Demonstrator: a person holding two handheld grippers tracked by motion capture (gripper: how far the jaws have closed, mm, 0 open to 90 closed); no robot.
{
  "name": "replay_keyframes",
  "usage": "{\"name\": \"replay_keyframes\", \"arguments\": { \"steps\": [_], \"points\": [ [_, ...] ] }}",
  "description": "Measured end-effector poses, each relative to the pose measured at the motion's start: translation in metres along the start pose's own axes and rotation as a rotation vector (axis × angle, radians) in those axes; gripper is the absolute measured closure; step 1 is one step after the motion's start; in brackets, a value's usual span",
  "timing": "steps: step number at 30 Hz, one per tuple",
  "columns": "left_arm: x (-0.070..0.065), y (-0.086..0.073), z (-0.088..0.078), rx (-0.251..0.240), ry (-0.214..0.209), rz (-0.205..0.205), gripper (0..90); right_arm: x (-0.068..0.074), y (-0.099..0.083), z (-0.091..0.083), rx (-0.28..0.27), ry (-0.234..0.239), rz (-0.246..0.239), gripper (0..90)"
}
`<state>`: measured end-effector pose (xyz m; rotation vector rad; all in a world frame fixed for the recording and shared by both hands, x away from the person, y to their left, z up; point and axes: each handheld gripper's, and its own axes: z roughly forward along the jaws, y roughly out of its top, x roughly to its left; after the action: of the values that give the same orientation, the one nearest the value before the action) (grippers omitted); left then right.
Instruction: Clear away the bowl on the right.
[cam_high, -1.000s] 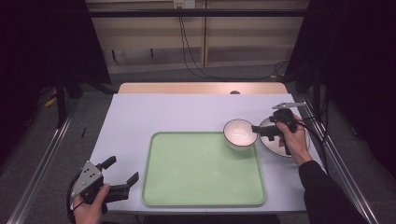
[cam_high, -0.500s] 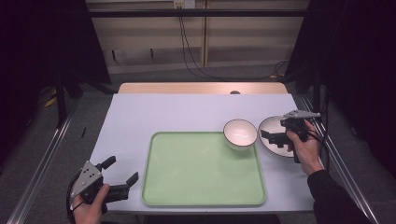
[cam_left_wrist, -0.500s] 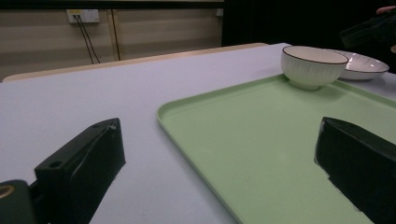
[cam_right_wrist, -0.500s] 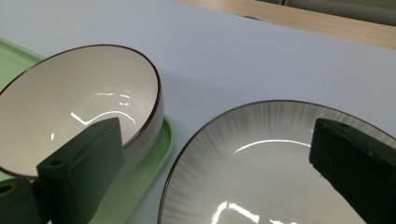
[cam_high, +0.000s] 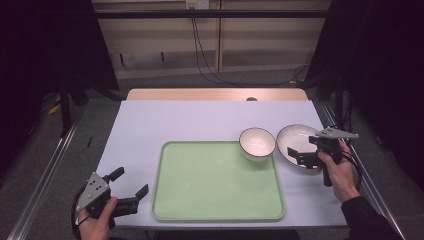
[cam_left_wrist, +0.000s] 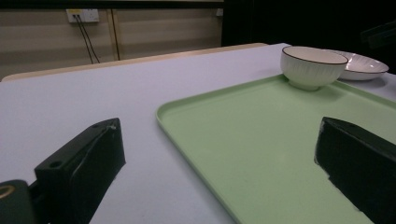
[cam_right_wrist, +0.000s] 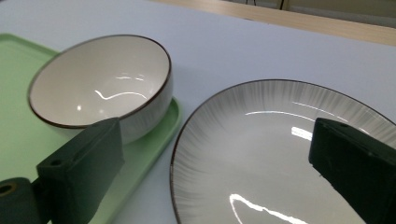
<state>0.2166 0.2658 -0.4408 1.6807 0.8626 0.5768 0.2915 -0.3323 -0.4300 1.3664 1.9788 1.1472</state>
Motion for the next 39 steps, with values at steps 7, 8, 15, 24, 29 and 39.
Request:
{"name": "replay_keyframes", "arguments": {
  "steps": [7,8,15,24,29,39],
  "points": [
    [0.000,0.000,0.000,0.001,0.002,-0.001,1.6,0.003,-0.006,-0.016,0.001,-0.009,-0.031,1.8],
    [0.000,0.000,-0.001,-0.005,0.006,0.003,1.6,0.003,-0.009,-0.019,-0.010,-0.019,-0.021,2.3],
    [0.000,0.000,-0.001,-0.006,0.003,0.000,1.6,0.006,-0.021,-0.035,-0.030,-0.017,-0.020,2.7],
    [0.000,0.000,-0.001,-0.011,0.011,-0.003,1.6,0.005,-0.033,-0.051,-0.030,-0.018,-0.003,2.3],
    [0.000,0.000,-0.001,-0.008,0.011,-0.004,1.6,0.010,-0.040,-0.059,-0.052,-0.013,-0.009,2.1],
    [0.000,0.000,-0.002,-0.006,0.009,-0.002,1.6,0.024,-0.062,-0.068,-0.097,-0.002,-0.017,2.2]
  ]
}}
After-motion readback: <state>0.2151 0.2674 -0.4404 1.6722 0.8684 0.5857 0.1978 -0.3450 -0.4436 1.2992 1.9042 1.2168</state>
